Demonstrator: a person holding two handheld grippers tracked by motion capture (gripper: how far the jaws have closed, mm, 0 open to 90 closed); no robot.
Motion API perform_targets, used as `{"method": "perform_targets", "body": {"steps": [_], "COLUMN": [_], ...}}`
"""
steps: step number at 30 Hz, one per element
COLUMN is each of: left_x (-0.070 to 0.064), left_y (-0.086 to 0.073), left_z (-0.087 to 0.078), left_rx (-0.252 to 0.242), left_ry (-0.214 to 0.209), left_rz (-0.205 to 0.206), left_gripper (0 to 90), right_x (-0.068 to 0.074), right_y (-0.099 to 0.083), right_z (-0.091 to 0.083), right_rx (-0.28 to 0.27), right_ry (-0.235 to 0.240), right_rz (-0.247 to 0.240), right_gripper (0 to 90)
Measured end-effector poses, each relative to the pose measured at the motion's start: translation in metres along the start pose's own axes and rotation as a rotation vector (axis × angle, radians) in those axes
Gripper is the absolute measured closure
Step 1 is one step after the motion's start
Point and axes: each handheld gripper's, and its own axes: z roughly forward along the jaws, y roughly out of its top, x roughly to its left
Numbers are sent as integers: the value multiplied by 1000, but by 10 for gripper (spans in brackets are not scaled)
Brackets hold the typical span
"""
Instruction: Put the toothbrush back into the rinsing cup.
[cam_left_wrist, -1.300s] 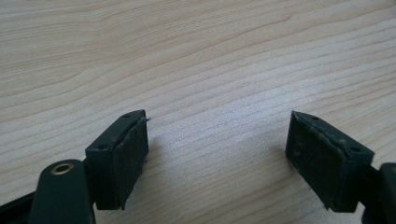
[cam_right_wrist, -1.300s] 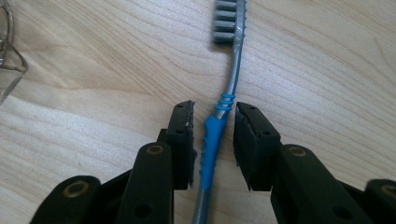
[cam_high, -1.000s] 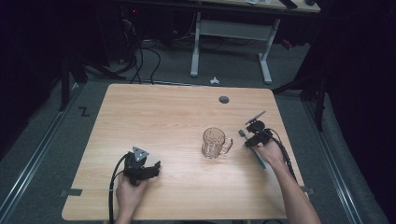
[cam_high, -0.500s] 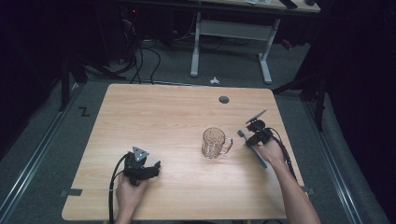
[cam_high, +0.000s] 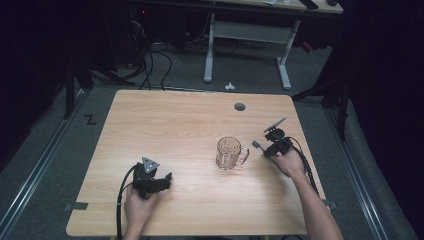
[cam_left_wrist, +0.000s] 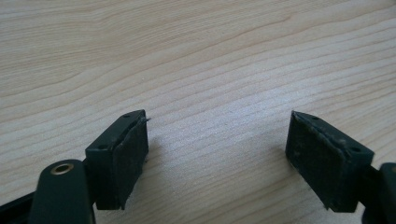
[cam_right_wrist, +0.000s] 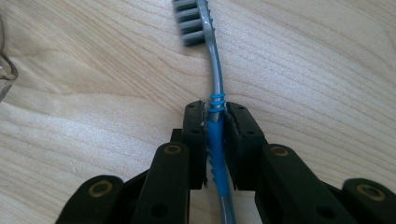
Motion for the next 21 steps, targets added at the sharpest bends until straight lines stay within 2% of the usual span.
{"method": "perform_targets", "body": {"steps": [8, 21], "left_x": [0, 0], "left_y": [0, 0], "left_z": [0, 0], "left_rx": [0, 0], "left_ry": [0, 0], "left_rz": [0, 0], "left_gripper": [217, 217], "right_x": [1, 5], "right_y": [-1, -5], "right_z": [-2, -17], "right_rx": [-10, -71], "right_ry": [-4, 12], "right_rz": [-8, -26], "right_gripper": [793, 792]}}
